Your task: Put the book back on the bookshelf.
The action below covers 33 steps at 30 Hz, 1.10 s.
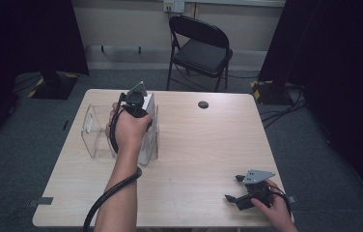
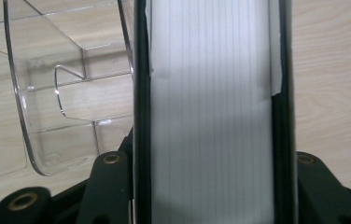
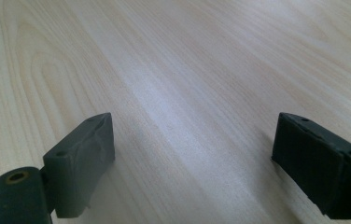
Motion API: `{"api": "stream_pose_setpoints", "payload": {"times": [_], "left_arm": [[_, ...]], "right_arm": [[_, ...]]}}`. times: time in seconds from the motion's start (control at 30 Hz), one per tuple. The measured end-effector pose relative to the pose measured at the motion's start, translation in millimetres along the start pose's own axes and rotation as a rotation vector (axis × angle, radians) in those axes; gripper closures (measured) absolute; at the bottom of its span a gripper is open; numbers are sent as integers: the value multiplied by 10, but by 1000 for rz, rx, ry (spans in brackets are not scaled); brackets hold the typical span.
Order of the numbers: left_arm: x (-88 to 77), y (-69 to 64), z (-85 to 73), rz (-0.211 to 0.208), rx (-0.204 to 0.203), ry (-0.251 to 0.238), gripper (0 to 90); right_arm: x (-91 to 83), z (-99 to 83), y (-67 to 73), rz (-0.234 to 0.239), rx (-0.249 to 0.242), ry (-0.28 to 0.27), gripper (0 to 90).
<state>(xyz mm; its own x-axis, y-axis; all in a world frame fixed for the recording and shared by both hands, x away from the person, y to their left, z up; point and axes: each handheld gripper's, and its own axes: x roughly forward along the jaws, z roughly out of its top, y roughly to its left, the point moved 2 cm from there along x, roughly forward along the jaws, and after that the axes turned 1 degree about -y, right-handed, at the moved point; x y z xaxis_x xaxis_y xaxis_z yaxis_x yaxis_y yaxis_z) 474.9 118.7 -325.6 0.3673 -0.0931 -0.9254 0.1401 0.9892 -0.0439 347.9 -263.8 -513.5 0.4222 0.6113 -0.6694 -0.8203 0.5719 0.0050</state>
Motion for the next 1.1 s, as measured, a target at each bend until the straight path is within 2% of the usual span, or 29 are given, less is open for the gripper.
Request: {"api": "stream_pose_setpoints", "payload": {"times": [0.07, 0.23, 0.33, 0.53, 0.57, 0.7, 0.77, 0.87, 0.93, 0.97, 1.1], "left_arm": [[-2, -5, 11, 4, 5, -8, 538], [25, -42, 35, 14, -24, -31, 539], [46, -57, 44, 18, -24, -50, 539], [50, -56, 51, 32, -30, -55, 536], [56, -62, 49, 20, -24, -55, 535], [54, -59, 38, 26, -22, -59, 530], [57, -38, 28, 9, -15, -67, 526], [49, -17, 16, 15, -16, -69, 519], [43, -8, 5, -4, -20, -78, 509], [39, -4, 0, -11, -3, -77, 502], [3, -30, -28, -18, 10, -75, 488]], "right_arm": [[0, 0, 1, 0, 1, 0, 121], [0, 0, 0, 1, 0, 0, 121], [0, 0, 1, 0, 0, 0, 121], [0, 0, 2, 1, 2, 1, 120], [0, 0, 1, 1, 2, 0, 120], [0, 0, 2, 1, 1, 0, 120], [0, 0, 2, 1, 1, 0, 120], [0, 0, 1, 1, 2, 0, 120], [2, 1, -2, 2, -3, -1, 120], [2, 0, -1, 2, -2, -1, 120], [2, 0, -1, 4, -6, -2, 120]]}}
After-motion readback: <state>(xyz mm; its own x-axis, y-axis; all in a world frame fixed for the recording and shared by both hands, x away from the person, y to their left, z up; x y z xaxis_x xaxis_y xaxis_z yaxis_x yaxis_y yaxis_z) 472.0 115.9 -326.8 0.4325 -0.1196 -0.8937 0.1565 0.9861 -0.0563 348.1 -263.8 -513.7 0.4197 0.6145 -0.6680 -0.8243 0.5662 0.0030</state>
